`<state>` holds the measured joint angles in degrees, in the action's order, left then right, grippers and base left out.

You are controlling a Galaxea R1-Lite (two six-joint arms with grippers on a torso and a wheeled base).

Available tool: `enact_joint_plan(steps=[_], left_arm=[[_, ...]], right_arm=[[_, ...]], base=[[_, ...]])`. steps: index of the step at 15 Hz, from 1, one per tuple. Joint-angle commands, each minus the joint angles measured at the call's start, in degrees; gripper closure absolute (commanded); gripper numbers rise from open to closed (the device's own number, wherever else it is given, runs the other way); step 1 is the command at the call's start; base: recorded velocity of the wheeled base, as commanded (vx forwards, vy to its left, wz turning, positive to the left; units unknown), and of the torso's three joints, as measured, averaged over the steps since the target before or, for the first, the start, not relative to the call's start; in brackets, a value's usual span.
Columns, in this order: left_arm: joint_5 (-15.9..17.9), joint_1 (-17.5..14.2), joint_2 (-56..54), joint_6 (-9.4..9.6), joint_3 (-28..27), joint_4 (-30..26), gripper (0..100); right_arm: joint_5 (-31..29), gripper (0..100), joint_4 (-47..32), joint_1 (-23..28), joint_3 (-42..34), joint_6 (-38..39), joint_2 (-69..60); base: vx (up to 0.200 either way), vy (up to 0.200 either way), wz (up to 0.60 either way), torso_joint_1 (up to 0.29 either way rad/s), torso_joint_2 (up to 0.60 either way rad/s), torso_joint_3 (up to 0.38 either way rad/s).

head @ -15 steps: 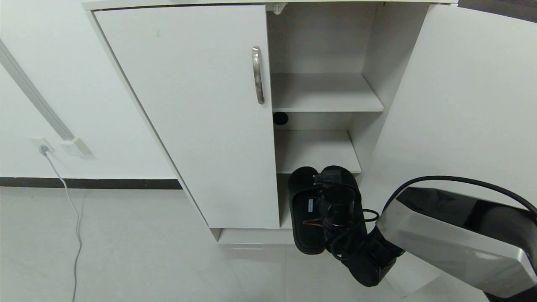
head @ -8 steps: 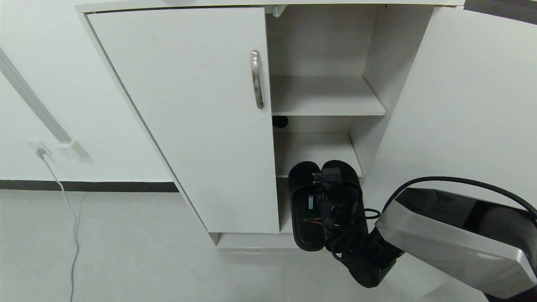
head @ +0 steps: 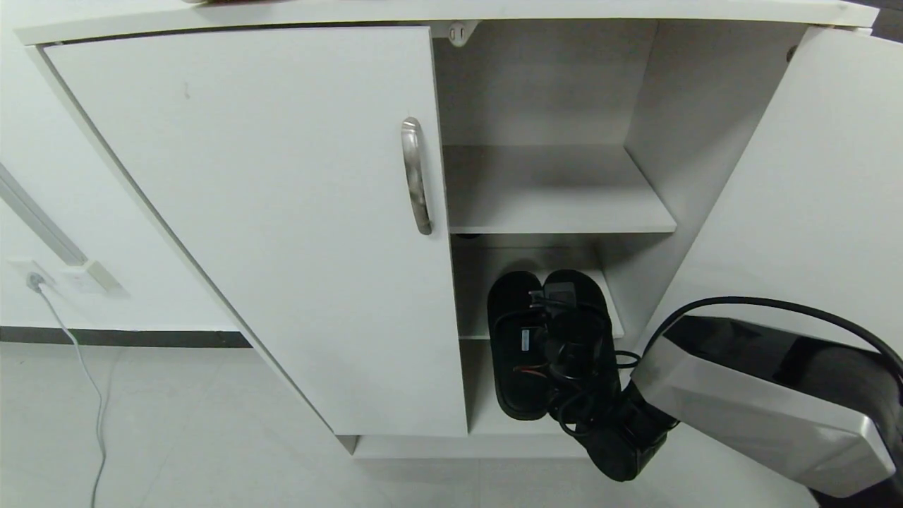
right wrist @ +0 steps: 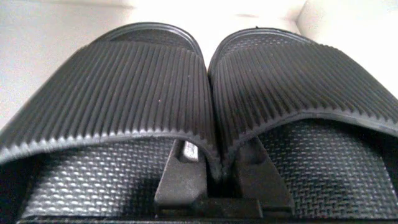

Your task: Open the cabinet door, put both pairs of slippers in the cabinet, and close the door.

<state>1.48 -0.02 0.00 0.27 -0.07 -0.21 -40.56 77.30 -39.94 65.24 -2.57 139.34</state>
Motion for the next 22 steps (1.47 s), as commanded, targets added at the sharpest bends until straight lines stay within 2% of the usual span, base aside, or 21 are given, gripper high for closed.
enact_joint_plan(steps=[1, 6, 7, 11, 20, 22], left_arm=[[0.1, -0.1, 0.1, 0.00, 0.0, 0.0, 100], [0.0, -0.1, 0.1, 0.00, 0.0, 0.0, 100], [0.0, -0.1, 0.1, 0.00, 0.0, 0.0, 100], [0.0, -0.1, 0.1, 0.00, 0.0, 0.0, 100], [0.0, -0.1, 0.1, 0.00, 0.0, 0.0, 100], [0.0, -0.1, 0.1, 0.00, 0.0, 0.0, 100]], right_arm=[[0.2, 100, -0.4, 0.6, 0.5, -0.1, 0.4], [0.5, 100, -6.1, 3.4, 10.0, 0.3, 4.8], [0.9, 100, -10.7, 4.2, 15.4, 0.7, 6.9], [2.6, 100, -18.8, 6.0, 28.3, 0.9, 11.7], [5.0, 100, -36.4, 7.8, 48.0, 3.8, 14.2], [5.1, 100, -38.3, 8.1, 49.3, 3.7, 15.4]], base=[[0.000, 0.000, 0.00, 0.000, 0.00, 0.000], [0.000, 0.000, 0.00, 0.000, 0.00, 0.000], [0.000, 0.000, 0.00, 0.000, 0.00, 0.000], [0.000, 0.000, 0.00, 0.000, 0.00, 0.000], [0.000, 0.000, 0.00, 0.000, 0.00, 0.000], [0.000, 0.000, 0.00, 0.000, 0.00, 0.000]])
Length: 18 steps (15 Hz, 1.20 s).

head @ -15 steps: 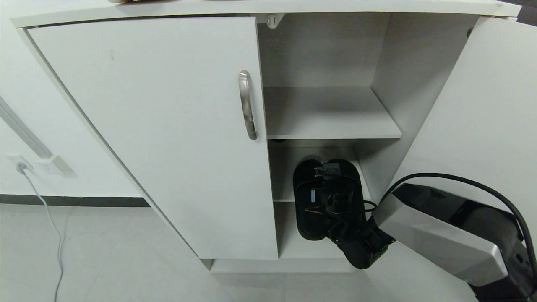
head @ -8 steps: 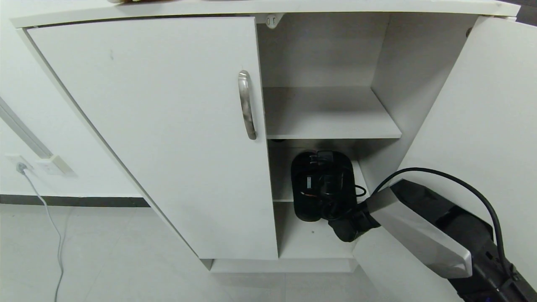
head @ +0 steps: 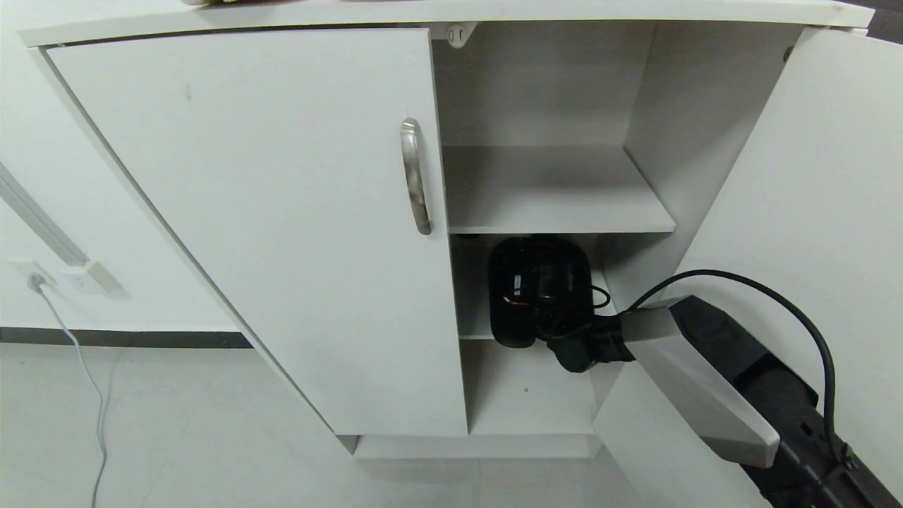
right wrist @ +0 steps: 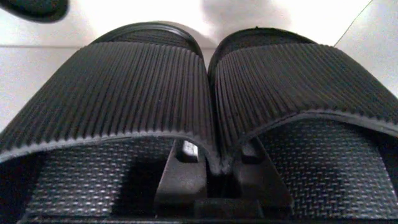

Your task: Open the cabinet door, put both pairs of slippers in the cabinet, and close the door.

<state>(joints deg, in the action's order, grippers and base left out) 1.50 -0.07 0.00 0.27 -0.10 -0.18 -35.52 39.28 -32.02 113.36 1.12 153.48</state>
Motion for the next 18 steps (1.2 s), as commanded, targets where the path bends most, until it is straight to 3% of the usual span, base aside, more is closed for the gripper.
enact_joint_plan(steps=[1, 10, 11, 16, 18], left_arm=[[0.0, 0.0, 0.1, 0.00, 0.0, 0.0, 100], [0.0, 0.0, 0.1, 0.00, 0.0, 0.0, 100], [0.0, 0.0, 0.1, 0.00, 0.0, 0.0, 100], [0.0, 0.0, 0.1, 0.00, 0.0, 0.0, 100], [0.0, 0.0, 0.1, 0.00, 0.0, 0.0, 100]], right_arm=[[0.3, 100, -1.6, 0.6, 1.2, 0.0, 1.2], [1.3, 100, -1.6, 1.0, 1.2, 0.6, 1.3], [1.3, 0, -1.6, 1.0, 1.2, 1.1, 1.3], [1.0, 0, 0.8, 0.6, 1.2, 1.0, -0.1], [1.0, 0, 2.1, -0.2, -5.5, 0.9, -3.0]], base=[[0.000, 0.000, 0.00, 0.000, 0.00, 0.000], [0.000, 0.000, 0.00, 0.000, 0.00, 0.000], [0.000, 0.000, 0.00, 0.000, 0.00, 0.000], [0.000, 0.000, 0.00, 0.000, 0.00, 0.000], [0.000, 0.000, 0.00, 0.000, 0.00, 0.000]])
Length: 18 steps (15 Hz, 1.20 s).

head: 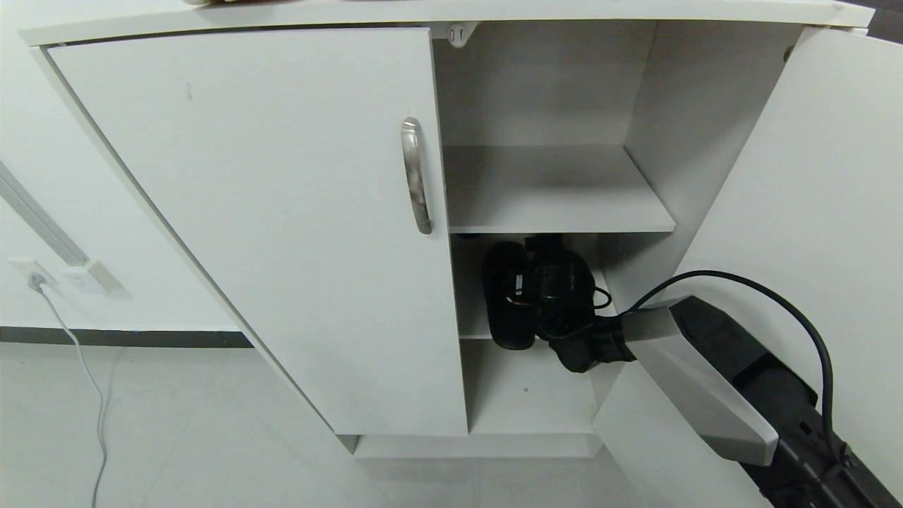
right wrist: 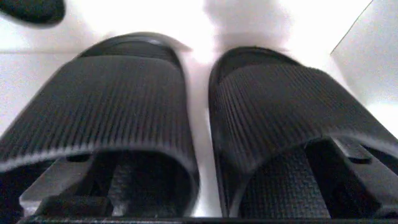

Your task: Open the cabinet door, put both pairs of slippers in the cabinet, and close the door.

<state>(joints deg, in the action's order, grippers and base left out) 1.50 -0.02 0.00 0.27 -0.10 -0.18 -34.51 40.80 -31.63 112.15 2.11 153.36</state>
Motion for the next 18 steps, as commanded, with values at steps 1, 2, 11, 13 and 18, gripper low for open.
enact_joint_plan(steps=[1, 2, 11, 13, 18], left_arm=[[0.0, -0.1, 0.1, 0.00, 0.0, 0.0, 100], [0.0, -0.1, 0.1, 0.00, 0.0, 0.0, 100], [0.0, -0.1, 0.1, 0.00, 0.0, 0.0, 100], [0.0, -0.1, 0.1, 0.00, 0.0, 0.0, 100], [0.0, -0.1, 0.1, 0.08, 0.0, 0.0, 100]], right_arm=[[0.0, 0, 1.0, -0.6, -5.8, -0.2, -3.1], [0.0, 0, 1.5, -0.6, -6.2, -0.2, -3.1], [-0.2, 0, 9.2, -1.3, -17.2, -0.3, -7.4], [-0.2, 0, 13.5, -2.5, -24.2, -0.3, -11.0], [-0.2, 0, 26.1, -7.0, -47.6, -0.3, -21.4]], base=[[0.000, 0.000, 0.00, 0.000, 0.00, 0.000], [0.000, 0.000, 0.00, 0.000, 0.00, 0.000], [0.000, 0.000, 0.00, 0.000, 0.00, 0.000], [0.000, 0.000, 0.00, 0.000, 0.00, 0.000], [0.000, 0.000, 0.00, 0.000, 0.00, 0.000]])
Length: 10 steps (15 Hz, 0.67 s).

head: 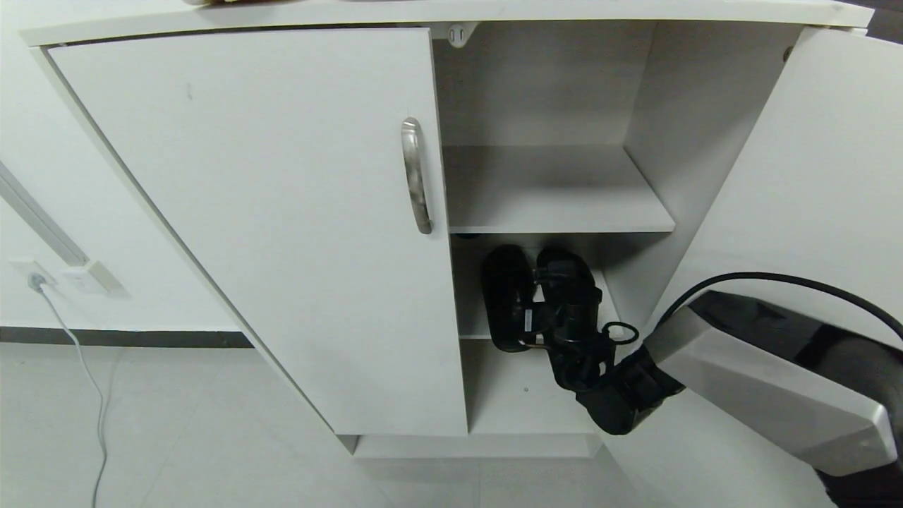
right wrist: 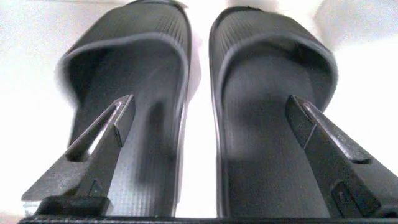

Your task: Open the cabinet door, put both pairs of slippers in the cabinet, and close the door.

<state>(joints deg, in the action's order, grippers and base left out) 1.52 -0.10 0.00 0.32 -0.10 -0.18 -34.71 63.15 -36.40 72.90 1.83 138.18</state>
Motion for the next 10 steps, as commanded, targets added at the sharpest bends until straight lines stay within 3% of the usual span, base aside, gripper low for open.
enact_joint_plan(steps=[1, 8, 10], left_arm=[[0.1, 0.0, 0.1, 0.03, 0.0, 0.0, 100], [0.1, 0.0, 0.1, 0.03, 0.0, 0.0, 100], [0.1, 0.0, 0.1, 0.12, 0.0, 0.0, 100]], right_arm=[[0.0, 0, 5.8, -3.2, -12.8, 0.0, -7.9], [0.0, 0, 14.0, -9.8, -31.7, 0.0, -15.2], [0.1, 0, 13.9, -10.7, -31.9, 0.0, -15.1]], base=[[0.000, 0.000, 0.00, 0.000, 0.00, 0.000], [0.000, 0.000, 0.00, 0.000, 0.00, 0.000], [-0.200, 0.000, 0.00, 0.002, 0.00, 0.002]])
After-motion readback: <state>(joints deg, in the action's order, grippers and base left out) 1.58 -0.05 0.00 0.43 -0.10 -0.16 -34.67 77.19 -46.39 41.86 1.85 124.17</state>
